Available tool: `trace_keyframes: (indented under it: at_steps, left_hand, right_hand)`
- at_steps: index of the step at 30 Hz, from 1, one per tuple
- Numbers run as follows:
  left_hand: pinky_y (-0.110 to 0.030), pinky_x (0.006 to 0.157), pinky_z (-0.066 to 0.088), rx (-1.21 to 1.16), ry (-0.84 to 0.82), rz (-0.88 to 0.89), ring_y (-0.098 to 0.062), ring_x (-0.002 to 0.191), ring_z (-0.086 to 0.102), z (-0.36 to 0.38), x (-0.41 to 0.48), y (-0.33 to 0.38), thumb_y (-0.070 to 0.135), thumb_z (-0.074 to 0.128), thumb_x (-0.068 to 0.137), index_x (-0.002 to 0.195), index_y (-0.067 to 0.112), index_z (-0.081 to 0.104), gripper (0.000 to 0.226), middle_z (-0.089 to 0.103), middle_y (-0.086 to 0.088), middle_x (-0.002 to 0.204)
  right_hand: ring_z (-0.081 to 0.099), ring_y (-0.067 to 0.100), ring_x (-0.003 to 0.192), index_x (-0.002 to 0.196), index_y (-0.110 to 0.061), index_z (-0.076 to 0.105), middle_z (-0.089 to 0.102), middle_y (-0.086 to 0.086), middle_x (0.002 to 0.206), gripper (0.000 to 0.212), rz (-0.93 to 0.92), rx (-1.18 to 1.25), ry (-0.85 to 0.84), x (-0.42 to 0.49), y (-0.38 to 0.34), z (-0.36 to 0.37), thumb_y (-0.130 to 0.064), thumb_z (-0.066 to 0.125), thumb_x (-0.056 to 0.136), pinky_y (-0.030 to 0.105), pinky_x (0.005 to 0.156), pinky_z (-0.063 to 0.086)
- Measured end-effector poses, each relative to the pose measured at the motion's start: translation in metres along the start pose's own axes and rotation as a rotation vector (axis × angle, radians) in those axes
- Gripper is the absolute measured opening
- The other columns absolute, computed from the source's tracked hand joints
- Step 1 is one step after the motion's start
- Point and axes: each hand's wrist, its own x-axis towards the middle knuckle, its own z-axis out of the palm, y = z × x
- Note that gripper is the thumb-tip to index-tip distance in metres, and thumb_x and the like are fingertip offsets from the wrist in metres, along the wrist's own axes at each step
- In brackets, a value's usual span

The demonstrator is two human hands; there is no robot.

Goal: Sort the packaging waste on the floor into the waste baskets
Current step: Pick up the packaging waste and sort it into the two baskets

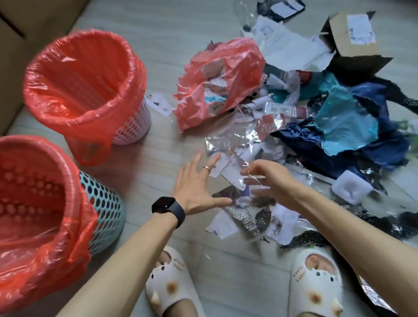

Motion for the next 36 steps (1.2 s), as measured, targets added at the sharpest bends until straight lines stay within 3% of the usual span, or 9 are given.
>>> trace_keyframes:
  at_steps: [6, 10, 12, 14, 17, 25, 28, 31, 36]
  left_hand:
    - [-0.048, 0.115, 0.023, -0.891, 0.231, -0.512, -0.03, 0.147, 0.021, -0.061, 0.004, 0.004, 0.063, 0.068, 0.079, 0.152, 0.05, 0.003, 0.099, 0.005, -0.004, 0.164]
    - [-0.031, 0.069, 0.056, -1.385, 0.182, -0.487, -0.022, 0.089, 0.07, -0.1, -0.009, 0.002, 0.01, 0.067, 0.09, 0.152, 0.045, 0.016, 0.087, 0.058, -0.005, 0.131]
    - [-0.021, 0.054, 0.049, -1.405, 0.315, -0.433, -0.016, 0.069, 0.066, -0.117, -0.017, 0.005, -0.012, 0.059, 0.085, 0.149, 0.038, 0.031, 0.086, 0.069, -0.002, 0.098]
    - [-0.02, 0.051, 0.049, -1.374, 0.388, -0.369, -0.015, 0.066, 0.064, -0.135, -0.027, 0.008, -0.02, 0.058, 0.079, 0.148, 0.039, 0.033, 0.094, 0.07, -0.008, 0.093]
    - [-0.019, 0.052, 0.052, -1.285, 0.375, -0.276, -0.02, 0.071, 0.067, -0.162, -0.055, 0.009, -0.022, 0.05, 0.082, 0.135, 0.027, 0.052, 0.073, 0.068, -0.019, 0.105]
    - [-0.016, 0.057, 0.05, -1.32, 0.408, -0.165, -0.006, 0.061, 0.063, -0.223, -0.15, -0.007, -0.007, 0.063, 0.088, 0.127, 0.001, 0.055, 0.041, 0.062, -0.003, 0.093]
    - [-0.014, 0.065, 0.04, -0.814, 0.335, -0.174, -0.001, 0.068, 0.053, -0.229, -0.184, -0.026, 0.011, 0.085, 0.071, 0.127, 0.011, 0.058, 0.061, 0.055, 0.005, 0.082]
    - [-0.009, 0.072, 0.039, -0.331, 0.555, -0.208, 0.003, 0.084, 0.059, -0.227, -0.205, -0.043, 0.03, 0.081, 0.079, 0.095, 0.022, 0.074, 0.019, 0.065, 0.008, 0.096]
    - [-0.038, 0.085, 0.053, -1.096, 0.741, -0.096, -0.015, 0.077, 0.068, -0.231, -0.237, -0.062, 0.021, 0.072, 0.08, 0.086, 0.013, 0.063, 0.013, 0.072, -0.003, 0.082]
  right_hand:
    - [0.072, 0.038, 0.096, 0.081, -0.011, 0.046, 0.073, 0.011, 0.114, 0.021, -0.172, 0.212, -0.157, -0.027, -0.069, -0.011, -0.002, 0.038, 0.098, 0.051, 0.085, 0.056]
    - [0.069, 0.041, 0.096, 0.082, -0.009, 0.047, 0.073, 0.011, 0.113, 0.019, -0.273, 0.158, -0.136, -0.039, -0.088, -0.016, -0.001, 0.039, 0.097, 0.053, 0.088, 0.053]
    - [0.062, 0.032, 0.078, 0.098, -0.004, 0.053, 0.076, 0.004, 0.097, 0.01, -0.386, 0.016, -0.017, -0.049, -0.095, -0.019, -0.002, 0.043, 0.095, 0.038, 0.071, 0.049]
    - [0.065, 0.018, 0.065, 0.133, -0.014, 0.042, 0.073, 0.002, 0.098, 0.039, -0.453, -0.069, 0.018, -0.063, -0.103, -0.023, -0.007, 0.056, 0.096, 0.027, 0.056, 0.05]
    - [0.073, 0.019, 0.083, 0.145, -0.041, 0.038, 0.072, 0.011, 0.111, 0.075, -0.539, -0.169, -0.091, -0.08, -0.111, -0.031, 0.001, 0.067, 0.09, 0.033, 0.07, 0.058]
    - [0.066, -0.006, 0.088, 0.139, -0.025, 0.051, 0.063, -0.015, 0.108, 0.073, -0.721, -0.678, -0.097, -0.128, -0.141, 0.022, -0.01, 0.083, 0.075, 0.015, 0.081, 0.054]
    - [0.066, 0.006, 0.094, 0.116, -0.028, 0.066, 0.065, -0.014, 0.103, 0.043, -0.821, -0.769, -0.014, -0.137, -0.155, 0.045, -0.031, 0.08, 0.075, 0.03, 0.088, 0.057]
    - [0.061, 0.016, 0.098, 0.084, -0.037, 0.065, 0.058, -0.007, 0.104, 0.021, -0.922, -0.762, 0.038, -0.142, -0.168, 0.066, -0.046, 0.078, 0.07, 0.035, 0.087, 0.055]
    - [0.07, 0.027, 0.099, 0.091, -0.02, 0.069, 0.073, 0.014, 0.103, 0.025, -0.806, -0.422, -0.152, -0.15, -0.174, 0.111, -0.028, 0.085, 0.075, 0.047, 0.096, 0.052]
